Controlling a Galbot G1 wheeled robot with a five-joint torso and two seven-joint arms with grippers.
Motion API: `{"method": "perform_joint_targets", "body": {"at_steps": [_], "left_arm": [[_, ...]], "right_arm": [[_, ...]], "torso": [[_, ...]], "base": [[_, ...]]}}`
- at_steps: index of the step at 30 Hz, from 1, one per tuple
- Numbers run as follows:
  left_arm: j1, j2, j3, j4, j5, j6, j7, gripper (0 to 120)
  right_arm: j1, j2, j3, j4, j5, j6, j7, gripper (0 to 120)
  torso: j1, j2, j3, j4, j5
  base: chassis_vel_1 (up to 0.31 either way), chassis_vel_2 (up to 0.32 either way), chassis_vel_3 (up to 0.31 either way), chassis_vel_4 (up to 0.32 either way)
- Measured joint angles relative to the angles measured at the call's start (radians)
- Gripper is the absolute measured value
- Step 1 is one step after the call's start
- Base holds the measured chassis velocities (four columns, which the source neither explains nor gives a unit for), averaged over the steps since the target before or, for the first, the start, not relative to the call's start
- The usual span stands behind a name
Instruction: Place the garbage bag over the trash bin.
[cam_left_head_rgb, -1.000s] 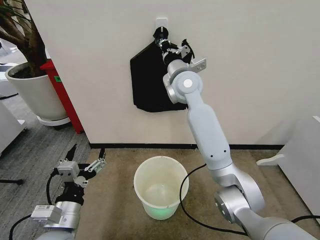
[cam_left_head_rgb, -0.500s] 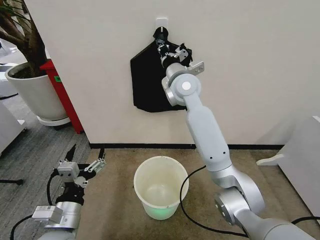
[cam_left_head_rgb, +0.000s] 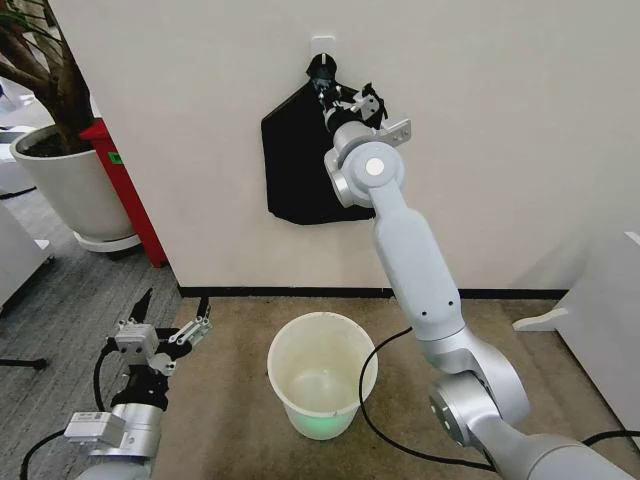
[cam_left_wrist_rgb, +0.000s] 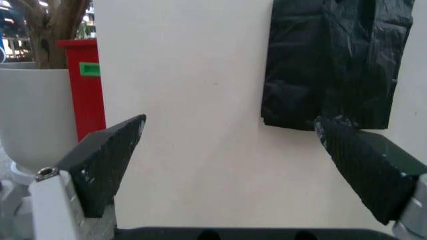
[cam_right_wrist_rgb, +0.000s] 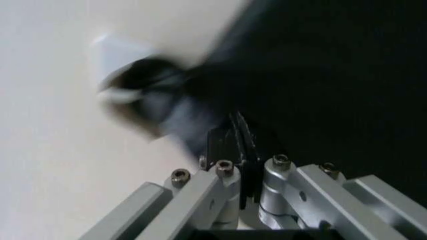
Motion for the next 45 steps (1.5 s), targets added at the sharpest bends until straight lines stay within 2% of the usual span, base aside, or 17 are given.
{"method": "perform_joint_targets", "body": {"at_steps": [1, 4, 6, 9, 13, 15, 16, 21, 30, 34, 36, 39, 41, 45], "left_arm": [[0.000, 0.000, 0.000, 0.000, 0.000, 0.000, 0.000, 100], [-0.002, -0.005, -0.003, 0.013, 0.025, -0.017, 0.009, 100], [-0.001, -0.008, -0.005, 0.018, 0.039, -0.027, 0.015, 100], [0.000, -0.011, -0.005, 0.019, 0.042, -0.031, 0.018, 100], [0.001, -0.015, -0.006, 0.020, 0.041, -0.035, 0.020, 100], [0.001, -0.013, -0.005, 0.020, 0.038, -0.035, 0.021, 100], [0.001, -0.013, -0.005, 0.020, 0.038, -0.035, 0.021, 100], [0.003, -0.012, -0.005, 0.020, 0.035, -0.037, 0.025, 100], [0.000, -0.014, -0.002, 0.023, 0.031, -0.038, 0.023, 100], [-0.006, -0.013, 0.000, 0.024, 0.010, -0.029, 0.016, 100], [-0.009, -0.013, -0.001, 0.023, -0.007, -0.021, 0.013, 100], [-0.011, -0.014, -0.003, 0.023, -0.010, -0.020, 0.013, 100], [-0.011, -0.014, -0.004, 0.023, -0.013, -0.019, 0.013, 100], [-0.012, -0.013, -0.003, 0.024, -0.013, -0.019, 0.012, 100]], "right_arm": [[0.000, 0.000, 0.000, 0.000, 0.000, 0.000, 0.000, 0], [0.006, 0.000, -0.002, 0.023, 0.016, 0.032, 0.177, 0], [-0.004, 0.000, -0.010, 0.044, 0.023, 0.033, 0.210, 0], [-0.025, 0.000, -0.025, 0.071, 0.023, 0.024, 0.190, 0], [-0.103, -0.012, -0.084, 0.164, -0.010, 0.000, 0.025, 0], [-0.120, -0.023, -0.097, 0.181, -0.026, -0.004, -0.057, 8], [-0.120, -0.023, -0.097, 0.181, -0.026, -0.004, -0.057, 8], [-0.088, -0.017, -0.096, 0.150, -0.064, -0.007, -0.143, 27], [-0.010, -0.001, -0.045, 0.025, -0.112, 0.000, -0.140, 63], [-0.008, -0.001, -0.050, 0.016, -0.117, 0.002, -0.125, 74], [-0.008, 0.000, -0.055, 0.019, -0.108, 0.003, -0.103, 84], [-0.008, 0.000, -0.058, 0.021, -0.102, 0.003, -0.093, 89], [-0.007, 0.000, -0.059, 0.015, -0.103, 0.004, -0.088, 98], [0.008, 0.000, -0.057, -0.002, -0.108, 0.004, -0.094, 100]], "torso": [[0.000, 0.000, 0.000, 0.0000, 0.0000], [0.000, 0.000, 0.000, 0.0000, 0.0000], [0.000, 0.000, 0.000, 0.0001, -0.0001], [0.000, 0.000, 0.000, -0.0001, -0.0001], [0.000, 0.000, 0.000, 0.0003, -0.0002], [0.000, 0.000, 0.000, -0.0001, 0.0000], [0.000, 0.000, 0.000, -0.0001, 0.0000], [0.000, 0.000, 0.000, 0.0000, -0.0001], [0.000, 0.000, 0.000, -0.0002, 0.0000], [0.000, 0.000, 0.000, -0.0001, 0.0000], [0.000, 0.000, 0.000, 0.0002, -0.0001], [0.000, 0.000, 0.000, 0.0002, -0.0001], [0.000, 0.000, 0.000, 0.0000, 0.0000], [0.000, 0.000, 0.000, 0.0001, 0.0000]], "base": [[0.000, 0.000, 0.000, 0.000], [0.000, 0.000, 0.000, 0.000], [0.000, 0.000, 0.000, 0.000], [0.000, 0.000, 0.000, 0.000], [0.000, 0.000, 0.000, 0.000], [0.000, 0.000, 0.000, 0.000], [0.000, 0.000, 0.000, 0.000], [0.000, 0.000, 0.000, 0.000], [0.000, 0.000, 0.000, 0.000], [0.000, 0.000, 0.000, 0.000], [0.000, 0.000, 0.000, 0.000], [0.000, 0.000, 0.000, 0.000], [0.000, 0.000, 0.000, 0.000], [0.000, 0.000, 0.000, 0.000]]}}
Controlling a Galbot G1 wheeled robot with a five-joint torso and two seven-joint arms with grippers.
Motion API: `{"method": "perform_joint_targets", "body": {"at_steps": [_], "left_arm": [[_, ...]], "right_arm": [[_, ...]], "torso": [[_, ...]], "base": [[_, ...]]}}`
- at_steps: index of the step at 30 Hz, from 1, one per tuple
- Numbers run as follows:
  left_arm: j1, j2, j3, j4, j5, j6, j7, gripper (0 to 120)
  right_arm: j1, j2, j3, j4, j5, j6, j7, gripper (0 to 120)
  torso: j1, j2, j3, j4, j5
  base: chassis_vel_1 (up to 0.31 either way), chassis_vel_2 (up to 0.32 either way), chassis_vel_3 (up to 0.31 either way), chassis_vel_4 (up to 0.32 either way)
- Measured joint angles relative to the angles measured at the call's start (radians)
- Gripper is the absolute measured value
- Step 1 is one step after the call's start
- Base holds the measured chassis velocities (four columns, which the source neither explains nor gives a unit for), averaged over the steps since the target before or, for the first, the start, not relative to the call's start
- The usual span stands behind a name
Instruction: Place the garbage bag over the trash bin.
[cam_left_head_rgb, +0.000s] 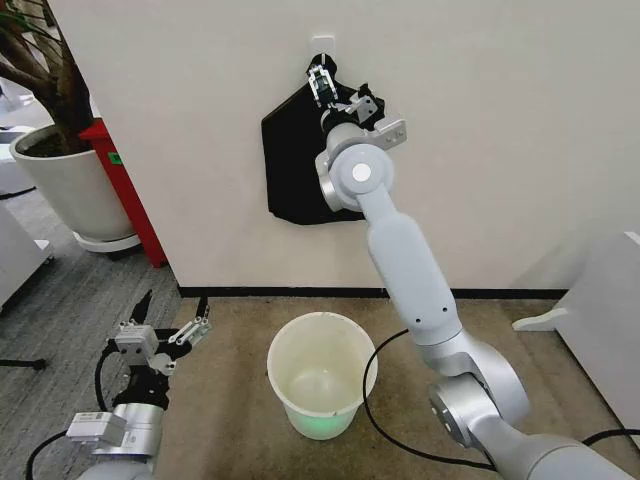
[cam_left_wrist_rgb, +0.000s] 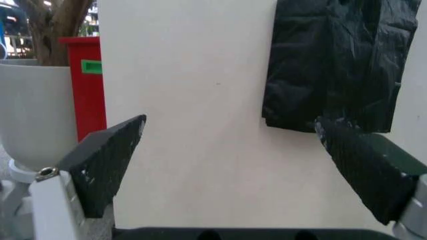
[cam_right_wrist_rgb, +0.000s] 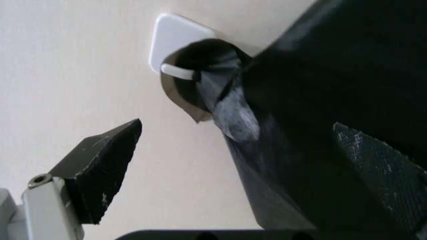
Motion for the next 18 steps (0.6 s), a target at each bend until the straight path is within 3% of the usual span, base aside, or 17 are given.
{"method": "perform_joint_targets", "body": {"at_steps": [5, 18], "left_arm": [[-0.006, 0.005, 0.001, 0.003, 0.000, 0.001, 0.000, 100], [-0.011, 0.010, -0.001, 0.016, 0.001, 0.002, 0.000, 100]], "right_arm": [[0.019, 0.000, 0.004, -0.023, 0.003, -0.002, -0.017, 97], [0.035, 0.000, 0.007, -0.066, -0.014, -0.007, -0.038, 62]], "torso": [[0.000, 0.000, 0.000, 0.0000, 0.0000], [0.000, 0.000, 0.000, 0.0000, 0.0000]], "base": [[0.000, 0.000, 0.000, 0.000], [0.000, 0.000, 0.000, 0.000]]}}
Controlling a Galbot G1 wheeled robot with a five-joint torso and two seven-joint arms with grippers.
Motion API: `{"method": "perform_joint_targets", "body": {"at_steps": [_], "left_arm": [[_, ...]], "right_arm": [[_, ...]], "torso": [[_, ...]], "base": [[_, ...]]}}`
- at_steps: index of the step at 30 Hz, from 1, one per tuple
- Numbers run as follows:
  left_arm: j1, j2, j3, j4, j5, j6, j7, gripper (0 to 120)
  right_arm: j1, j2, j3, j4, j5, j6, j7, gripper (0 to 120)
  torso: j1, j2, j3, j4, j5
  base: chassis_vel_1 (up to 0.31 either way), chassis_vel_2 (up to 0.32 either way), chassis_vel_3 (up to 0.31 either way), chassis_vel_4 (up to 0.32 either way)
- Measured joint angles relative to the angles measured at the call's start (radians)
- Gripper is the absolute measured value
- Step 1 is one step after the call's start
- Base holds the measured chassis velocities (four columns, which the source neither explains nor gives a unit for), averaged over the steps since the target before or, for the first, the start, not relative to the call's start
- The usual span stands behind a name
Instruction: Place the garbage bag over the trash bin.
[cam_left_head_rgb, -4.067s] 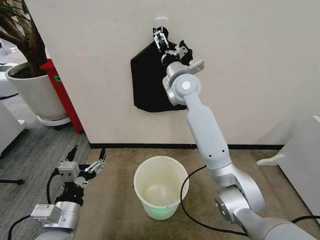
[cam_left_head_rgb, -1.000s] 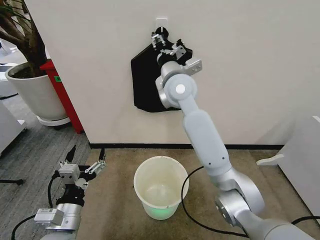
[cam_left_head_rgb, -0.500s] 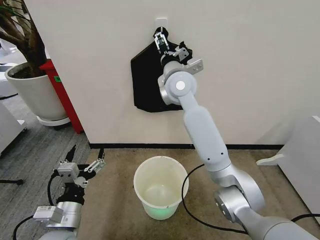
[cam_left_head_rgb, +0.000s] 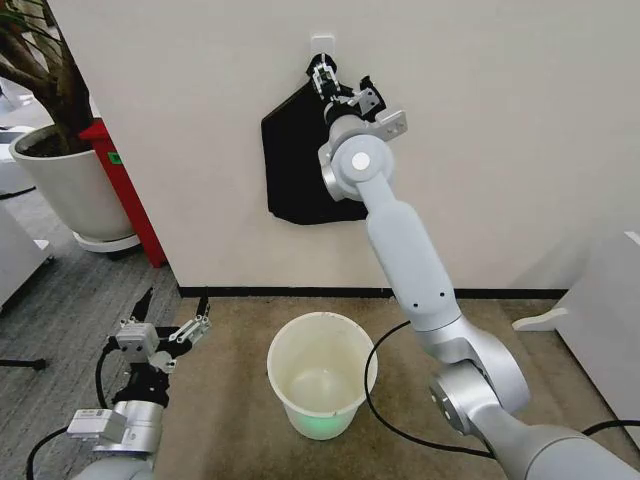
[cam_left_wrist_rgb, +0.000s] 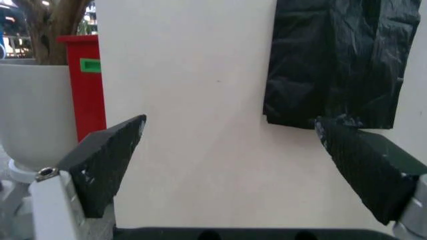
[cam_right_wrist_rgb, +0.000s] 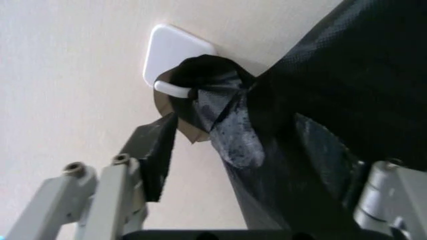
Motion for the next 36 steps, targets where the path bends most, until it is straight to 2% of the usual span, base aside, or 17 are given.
{"method": "perform_joint_targets", "body": {"at_steps": [3, 5, 7, 13, 15, 20, 36], "left_arm": [[0.000, -0.001, 0.000, 0.001, 0.001, 0.000, 0.000, 100], [0.000, -0.003, 0.000, 0.001, 0.003, -0.001, 0.000, 100], [0.000, -0.003, 0.000, 0.001, 0.003, -0.002, 0.000, 100], [0.001, -0.003, 0.002, -0.001, 0.006, -0.003, 0.000, 100], [0.002, -0.003, 0.003, -0.001, 0.007, -0.003, 0.001, 100], [0.002, 0.000, 0.005, -0.002, 0.009, -0.003, 0.001, 100], [0.005, -0.008, 0.001, 0.002, 0.011, -0.015, 0.004, 100]], "right_arm": [[0.003, 0.000, -0.001, -0.004, -0.001, 0.000, 0.000, 55], [0.008, 0.000, 0.000, -0.010, -0.001, 0.000, 0.002, 45], [0.009, 0.000, 0.000, -0.011, -0.001, 0.000, 0.004, 43], [0.010, 0.000, -0.001, -0.010, 0.008, 0.000, 0.026, 21], [0.009, 0.000, -0.001, -0.008, 0.008, 0.000, 0.028, 18], [0.007, 0.000, -0.002, -0.005, 0.009, 0.000, 0.038, 1], [-0.040, 0.000, -0.040, 0.062, 0.028, 0.000, 0.094, 0]], "torso": [[0.000, 0.000, 0.000, 0.0000, 0.0000], [0.000, 0.000, 0.000, -0.0001, 0.0000], [0.000, 0.000, 0.000, -0.0001, 0.0000], [0.000, 0.000, 0.000, -0.0001, 0.0001], [0.000, 0.000, 0.000, -0.0001, 0.0000], [0.000, 0.000, 0.000, 0.0000, 0.0000], [0.000, 0.000, 0.000, -0.0001, 0.0000]], "base": [[0.000, 0.000, 0.000, 0.000], [0.000, 0.000, 0.000, 0.000], [0.000, 0.000, 0.000, 0.000], [0.000, 0.000, 0.000, 0.000], [0.000, 0.000, 0.000, 0.000], [0.000, 0.000, 0.000, 0.000], [0.000, 0.000, 0.000, 0.000]]}}
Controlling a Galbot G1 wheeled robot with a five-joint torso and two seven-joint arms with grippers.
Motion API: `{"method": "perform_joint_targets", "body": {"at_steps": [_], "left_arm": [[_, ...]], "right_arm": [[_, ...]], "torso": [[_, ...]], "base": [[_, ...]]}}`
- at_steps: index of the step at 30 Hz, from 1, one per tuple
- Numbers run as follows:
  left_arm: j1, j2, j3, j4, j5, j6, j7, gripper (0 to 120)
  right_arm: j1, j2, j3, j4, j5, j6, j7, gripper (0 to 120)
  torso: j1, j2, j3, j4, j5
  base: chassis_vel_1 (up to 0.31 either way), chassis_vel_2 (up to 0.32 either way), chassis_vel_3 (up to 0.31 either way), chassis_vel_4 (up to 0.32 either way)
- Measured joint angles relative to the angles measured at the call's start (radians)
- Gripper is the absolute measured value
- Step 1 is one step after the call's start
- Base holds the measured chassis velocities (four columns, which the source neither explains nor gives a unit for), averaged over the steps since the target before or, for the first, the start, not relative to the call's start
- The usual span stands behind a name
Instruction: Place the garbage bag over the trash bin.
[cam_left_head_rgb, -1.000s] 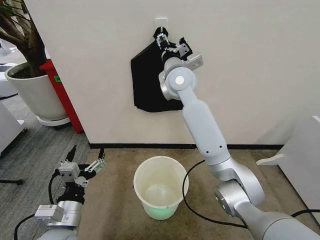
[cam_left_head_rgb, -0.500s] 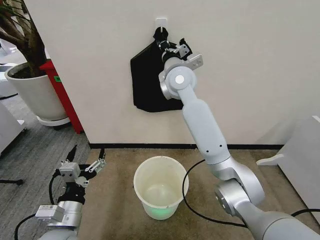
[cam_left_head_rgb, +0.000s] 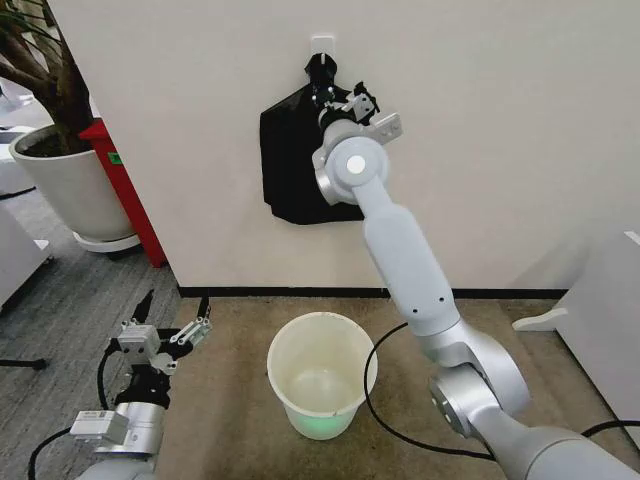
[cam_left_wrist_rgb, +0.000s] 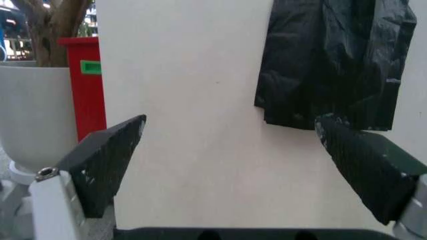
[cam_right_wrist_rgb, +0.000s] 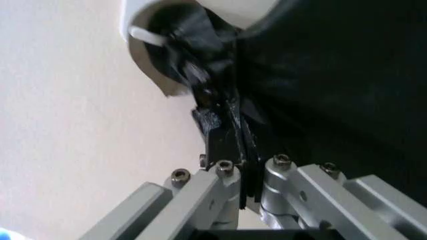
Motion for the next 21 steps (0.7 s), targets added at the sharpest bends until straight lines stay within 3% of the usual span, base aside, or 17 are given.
{"method": "perform_joint_targets", "body": {"at_steps": [21], "left_arm": [[-0.001, -0.015, -0.008, 0.013, 0.001, -0.021, 0.007, 100]], "right_arm": [[-0.203, -0.001, -0.017, 0.106, 0.000, 0.002, -0.003, 0]], "torso": [[0.000, 0.000, 0.000, 0.0000, 0.0001]], "base": [[0.000, 0.000, 0.000, 0.000]]}}
